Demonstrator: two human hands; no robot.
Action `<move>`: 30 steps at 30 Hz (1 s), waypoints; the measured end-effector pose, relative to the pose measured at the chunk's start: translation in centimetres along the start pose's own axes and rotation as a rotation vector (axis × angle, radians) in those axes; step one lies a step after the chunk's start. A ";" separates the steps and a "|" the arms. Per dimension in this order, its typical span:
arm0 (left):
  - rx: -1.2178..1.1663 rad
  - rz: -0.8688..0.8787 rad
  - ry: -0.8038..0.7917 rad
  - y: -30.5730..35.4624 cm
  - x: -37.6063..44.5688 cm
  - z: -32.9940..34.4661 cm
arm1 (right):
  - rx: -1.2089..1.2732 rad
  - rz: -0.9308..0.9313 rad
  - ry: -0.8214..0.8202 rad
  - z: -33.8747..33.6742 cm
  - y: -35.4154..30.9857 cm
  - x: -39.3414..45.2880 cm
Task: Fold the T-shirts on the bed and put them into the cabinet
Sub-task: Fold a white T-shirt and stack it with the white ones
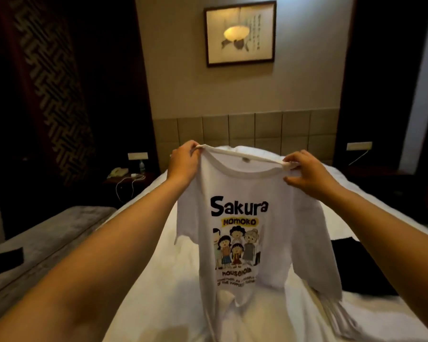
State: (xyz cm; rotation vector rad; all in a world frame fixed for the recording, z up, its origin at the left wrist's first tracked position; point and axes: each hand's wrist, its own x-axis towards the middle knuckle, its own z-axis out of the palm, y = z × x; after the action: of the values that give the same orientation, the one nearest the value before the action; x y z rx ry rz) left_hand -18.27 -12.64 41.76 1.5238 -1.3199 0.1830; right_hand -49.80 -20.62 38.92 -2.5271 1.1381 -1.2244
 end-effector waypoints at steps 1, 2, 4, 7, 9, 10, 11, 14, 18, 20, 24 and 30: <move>0.003 0.015 0.017 0.7 0.3 -0.3 | -0.058 -0.019 0.033 -0.7 -0.1 0.2; 0.003 0.026 0.030 1.4 0.4 -0.6 | -0.098 -0.043 0.079 -1.3 -0.2 0.4; -0.021 0.026 0.069 2.9 0.5 -1.1 | -0.129 -0.064 0.185 -2.4 -0.8 0.6; -0.093 -0.019 0.138 4.4 0.5 -1.7 | -0.051 0.009 0.352 -3.4 -2.4 1.0; -0.157 -0.041 0.168 5.5 0.1 -2.1 | 0.197 0.150 0.458 -3.8 -3.7 1.1; -0.185 -0.045 0.187 6.0 -0.2 -2.3 | 0.325 0.209 0.509 -3.8 -4.4 1.0; -0.209 -0.038 0.212 6.6 -0.5 -2.7 | 0.400 0.247 0.571 -3.9 -5.2 0.9; -0.230 0.027 0.303 8.1 -1.5 -4.0 | 0.367 0.174 0.701 -4.1 -6.9 0.3; -0.109 0.235 0.409 8.5 -2.5 -6.3 | 0.275 -0.059 0.769 -4.6 -7.6 -1.1; -0.045 0.325 0.444 8.0 -2.7 -7.2 | 0.176 -0.161 0.792 -5.0 -7.5 -1.9; 0.035 0.409 0.480 7.0 -3.8 -7.8 | 0.046 -0.282 0.779 -5.3 -6.8 -3.0; 0.111 0.367 0.386 2.6 -6.8 -5.0 | 0.018 -0.202 0.641 -1.0 -4.2 -6.2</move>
State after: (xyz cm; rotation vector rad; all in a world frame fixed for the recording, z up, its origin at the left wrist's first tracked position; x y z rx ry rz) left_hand -20.40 -4.17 40.76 1.2429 -1.2762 0.7563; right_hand -50.50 -13.22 37.36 -2.3339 0.9572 -2.1854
